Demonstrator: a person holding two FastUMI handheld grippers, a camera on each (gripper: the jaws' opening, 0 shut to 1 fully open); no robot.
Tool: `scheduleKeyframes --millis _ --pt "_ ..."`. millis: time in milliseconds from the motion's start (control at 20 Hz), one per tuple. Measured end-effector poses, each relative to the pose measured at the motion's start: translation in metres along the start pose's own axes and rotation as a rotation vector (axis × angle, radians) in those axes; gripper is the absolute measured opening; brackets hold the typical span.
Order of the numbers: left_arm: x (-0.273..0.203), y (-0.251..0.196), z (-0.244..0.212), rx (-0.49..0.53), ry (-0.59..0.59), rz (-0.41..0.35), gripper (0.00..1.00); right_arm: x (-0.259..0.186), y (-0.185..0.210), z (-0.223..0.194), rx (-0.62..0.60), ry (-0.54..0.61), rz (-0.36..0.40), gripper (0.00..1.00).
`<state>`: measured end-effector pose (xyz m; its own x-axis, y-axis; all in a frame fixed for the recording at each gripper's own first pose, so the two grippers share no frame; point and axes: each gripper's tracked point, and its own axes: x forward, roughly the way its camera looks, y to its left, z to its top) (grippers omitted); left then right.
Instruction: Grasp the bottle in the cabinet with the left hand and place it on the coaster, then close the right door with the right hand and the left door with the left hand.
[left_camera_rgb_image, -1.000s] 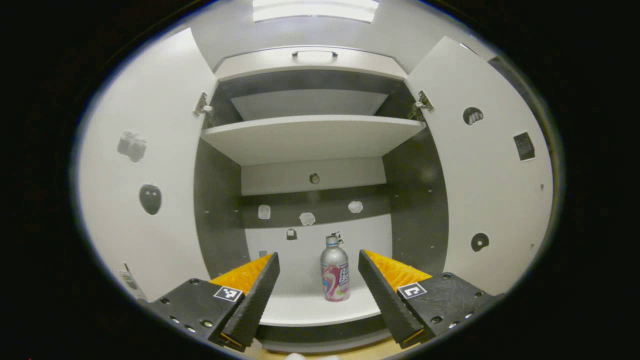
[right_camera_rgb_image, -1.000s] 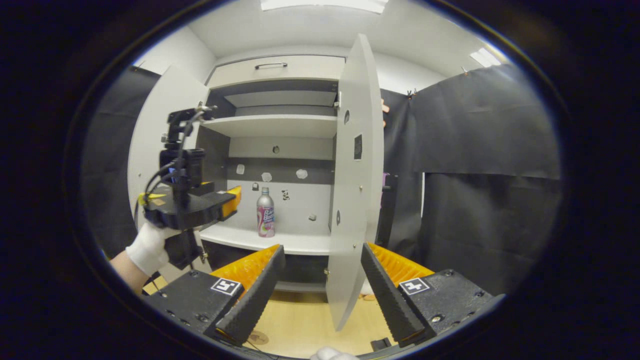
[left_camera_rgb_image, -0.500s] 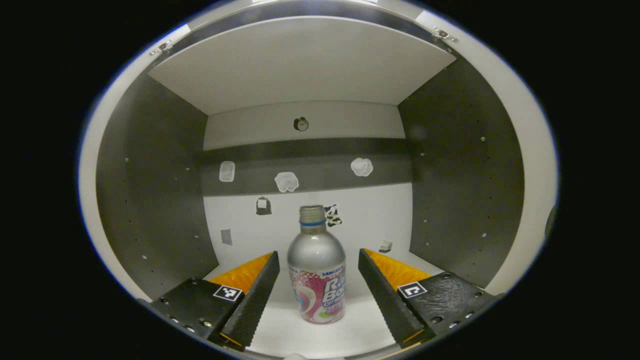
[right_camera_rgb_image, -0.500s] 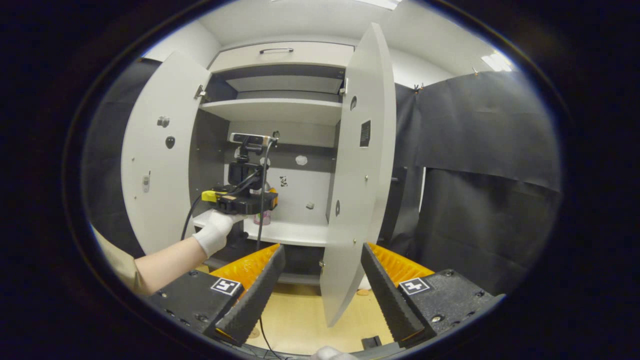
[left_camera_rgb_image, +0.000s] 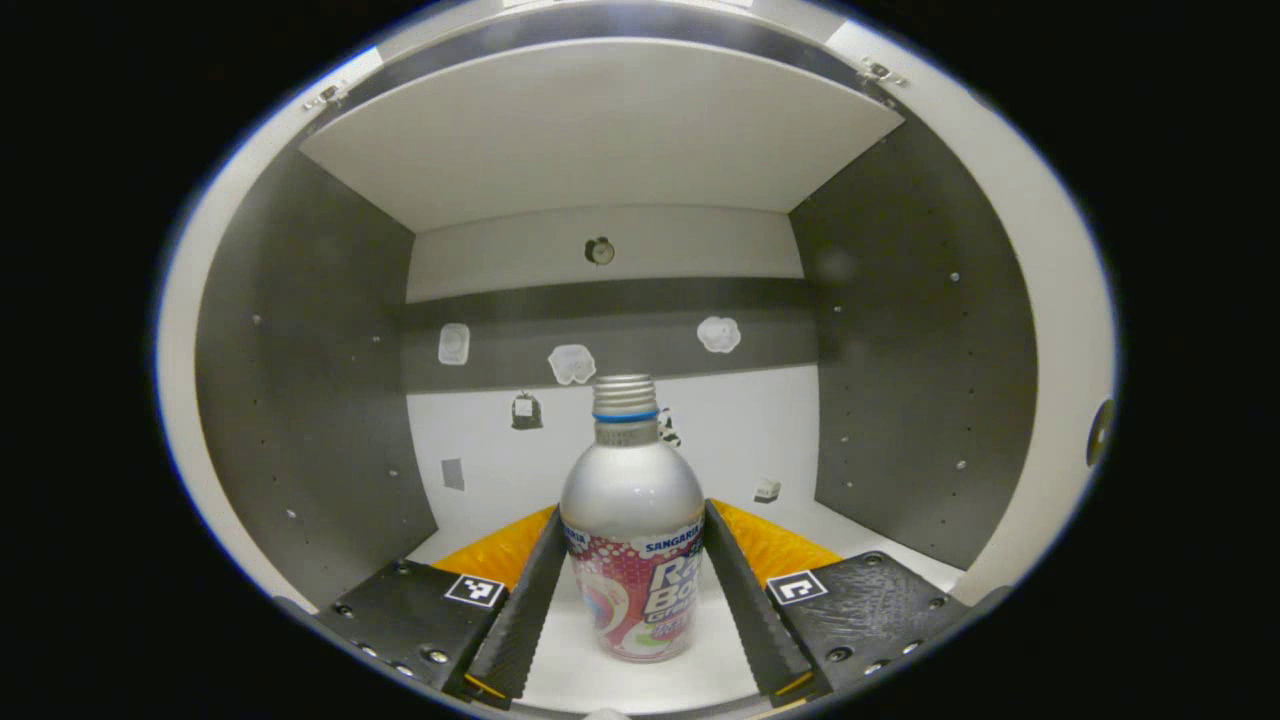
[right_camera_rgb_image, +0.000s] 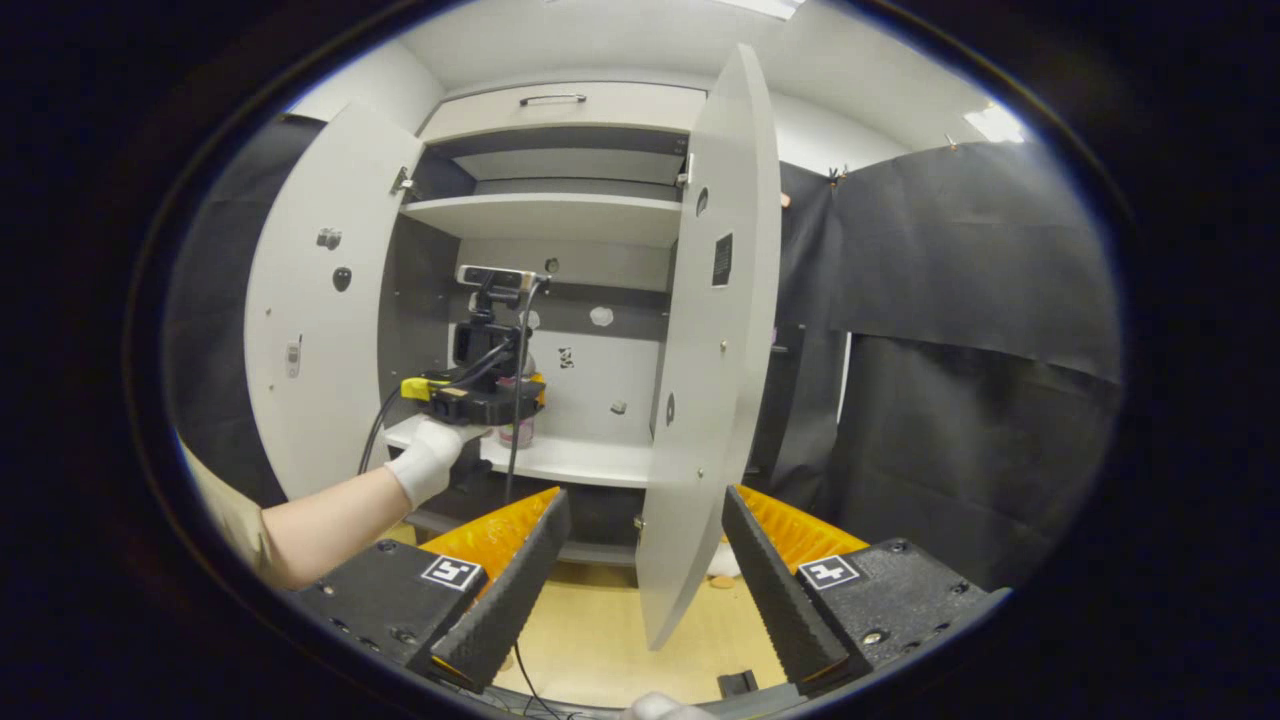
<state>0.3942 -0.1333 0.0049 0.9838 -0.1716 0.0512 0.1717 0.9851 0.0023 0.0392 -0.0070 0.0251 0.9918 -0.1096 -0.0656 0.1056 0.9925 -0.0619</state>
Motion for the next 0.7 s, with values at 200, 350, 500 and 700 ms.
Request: scheduleKeyframes --millis 200,350,500,700 --pt "-0.069 0.0 0.011 0.015 -0.045 -0.033 0.8 0.0 -0.001 -0.002 0.016 -0.009 0.003 1.0" --pt "-0.124 -0.003 -0.001 0.027 -0.054 -0.061 0.84 -0.003 -0.003 -0.008 0.025 -0.008 0.002 1.0" --pt "-0.181 -0.006 -0.022 0.019 -0.056 -0.086 0.8 -0.006 -0.003 -0.018 0.021 0.001 -0.003 1.0" --pt "-0.239 -0.014 -0.061 -0.021 -0.04 -0.115 0.84 -0.013 -0.004 -0.031 0.016 0.015 -0.01 1.0"
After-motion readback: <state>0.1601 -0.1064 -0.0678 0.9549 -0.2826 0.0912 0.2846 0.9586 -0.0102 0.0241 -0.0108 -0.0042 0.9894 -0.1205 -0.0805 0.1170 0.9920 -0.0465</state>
